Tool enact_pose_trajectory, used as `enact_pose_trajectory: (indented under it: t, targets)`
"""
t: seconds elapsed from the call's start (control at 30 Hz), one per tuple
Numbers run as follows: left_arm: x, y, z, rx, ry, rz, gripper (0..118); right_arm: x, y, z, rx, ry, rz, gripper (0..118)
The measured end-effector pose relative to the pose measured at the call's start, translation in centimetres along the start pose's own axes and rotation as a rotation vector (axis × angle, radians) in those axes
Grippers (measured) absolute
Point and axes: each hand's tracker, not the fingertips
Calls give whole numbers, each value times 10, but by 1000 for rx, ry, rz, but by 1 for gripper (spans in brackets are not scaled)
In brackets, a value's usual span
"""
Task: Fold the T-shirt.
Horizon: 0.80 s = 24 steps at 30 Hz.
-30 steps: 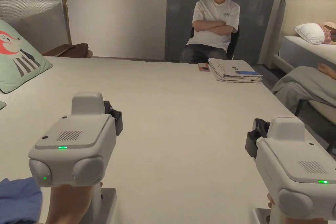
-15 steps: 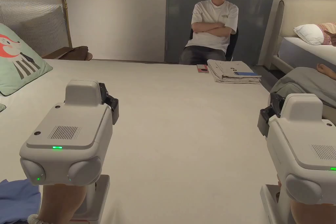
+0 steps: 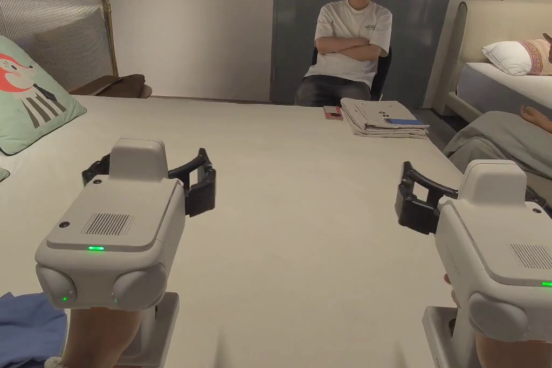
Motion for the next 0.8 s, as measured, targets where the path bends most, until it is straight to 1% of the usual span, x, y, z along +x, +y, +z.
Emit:
enact_pose_trajectory:
  t: [0.03, 0.07, 0.2, 0.5, 0.8]
  targets:
    - [-1, 0, 0, 0, -4, 6, 110, 0, 0, 1, 2, 0, 1, 111]
    - [-1, -1, 0, 1, -8, 10, 110, 0, 0, 1, 1, 0, 2, 113]
    - [0, -2, 3, 27, 18, 1, 110, 0, 0, 1, -3, 3, -3, 113]
    - [-1, -2, 3, 24, 10, -4, 110, -2, 1, 2, 1, -1, 12, 113]
    - [-1, -3, 5, 26, 7, -1, 110, -1, 1, 3, 1, -4, 11, 113]
